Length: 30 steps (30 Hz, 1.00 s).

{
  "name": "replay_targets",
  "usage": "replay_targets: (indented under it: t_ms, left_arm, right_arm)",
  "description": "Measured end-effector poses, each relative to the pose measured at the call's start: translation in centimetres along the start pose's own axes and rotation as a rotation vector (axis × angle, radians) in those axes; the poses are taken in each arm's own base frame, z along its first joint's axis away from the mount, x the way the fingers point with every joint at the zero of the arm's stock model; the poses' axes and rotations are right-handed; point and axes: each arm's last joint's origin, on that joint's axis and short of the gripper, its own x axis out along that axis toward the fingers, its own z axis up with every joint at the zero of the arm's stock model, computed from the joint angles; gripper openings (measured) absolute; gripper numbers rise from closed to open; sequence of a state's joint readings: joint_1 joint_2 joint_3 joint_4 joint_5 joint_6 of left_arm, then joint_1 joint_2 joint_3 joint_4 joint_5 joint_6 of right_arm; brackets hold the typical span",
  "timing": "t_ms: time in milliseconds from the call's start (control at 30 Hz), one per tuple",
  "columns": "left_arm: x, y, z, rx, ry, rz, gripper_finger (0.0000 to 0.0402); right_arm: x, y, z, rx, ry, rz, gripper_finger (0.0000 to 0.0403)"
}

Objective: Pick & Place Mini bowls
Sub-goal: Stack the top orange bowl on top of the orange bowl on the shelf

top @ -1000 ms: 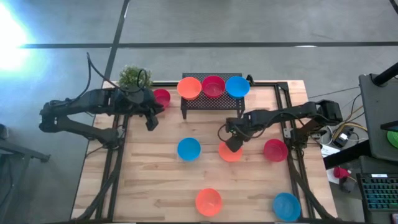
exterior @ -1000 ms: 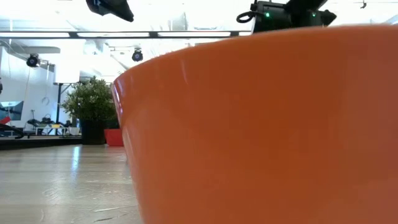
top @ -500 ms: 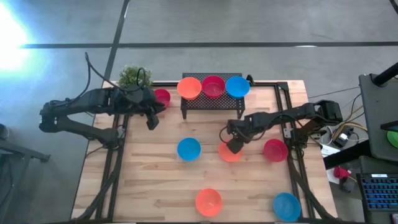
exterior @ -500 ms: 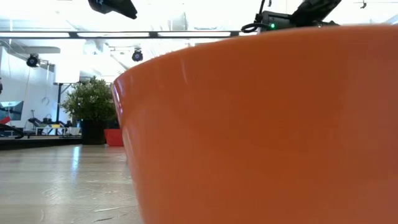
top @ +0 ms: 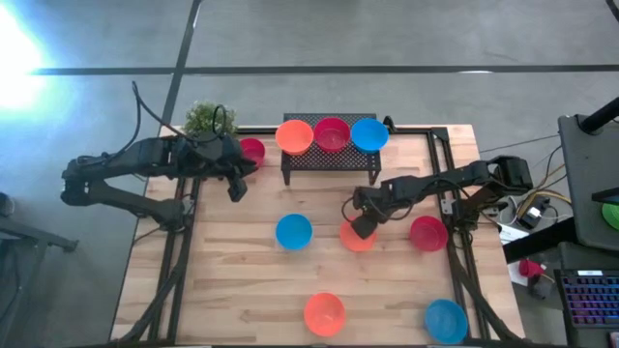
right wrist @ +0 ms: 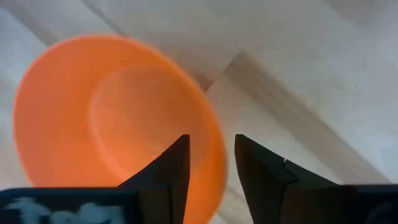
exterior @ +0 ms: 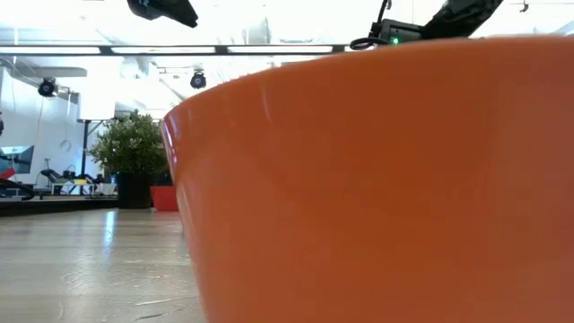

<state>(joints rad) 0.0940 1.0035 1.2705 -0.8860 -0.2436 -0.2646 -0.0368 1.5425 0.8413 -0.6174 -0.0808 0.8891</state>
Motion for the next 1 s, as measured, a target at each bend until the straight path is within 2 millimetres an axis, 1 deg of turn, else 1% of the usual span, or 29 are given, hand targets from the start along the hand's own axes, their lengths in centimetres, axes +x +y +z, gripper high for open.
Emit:
replay_targets:
  t_ms: [100,233,267,467,600,700,800,867,1000]
  left_arm:
    - [0.0,0.0,0.0,0.000,0.000,0.000,0.0064]
    - [0.0,0.0,0.0,0.023,0.000,0.000,0.0064]
    - [0.0,0.0,0.0,0.026,0.000,0.000,0.0064]
    - [0.0,0.0,0.0,0.015,-0.001,0.000,0.0064]
    - [0.0,0.0,0.0,0.014,-0.002,-0.001,0.0064]
    - [0.0,0.0,0.0,0.007,-0.003,-0.001,0.0065]
    - [0.0,0.0,0.0,0.000,-0.001,-0.007,0.0065]
    - [0.0,-0.1,0.0,0.000,0.004,-0.025,0.0065]
    - [0.1,-0.2,0.0,0.010,0.015,-0.050,0.0065]
  right_arm:
    - [0.0,0.0,0.0,0.007,-0.007,-0.006,0.0088]
    - [0.0,0.0,0.0,0.025,-0.008,-0.006,0.0024]
    - [0.0,0.0,0.0,0.025,-0.010,-0.007,0.0018]
    - [-0.1,-0.1,0.1,0.028,-0.036,-0.018,0.0009]
    - [-0.6,0.2,0.3,0.024,-0.057,-0.012,0.0009]
    - [-1.5,0.8,0.7,0.017,-0.073,0.007,0.0008]
    - [-2.9,1.7,1.3,-0.012,-0.083,0.018,0.0008]
    - [-4.1,2.3,1.7,-0.035,-0.091,0.020,0.0008]
    - [-7.0,3.8,2.6,-0.075,-0.135,0.013,0.0008]
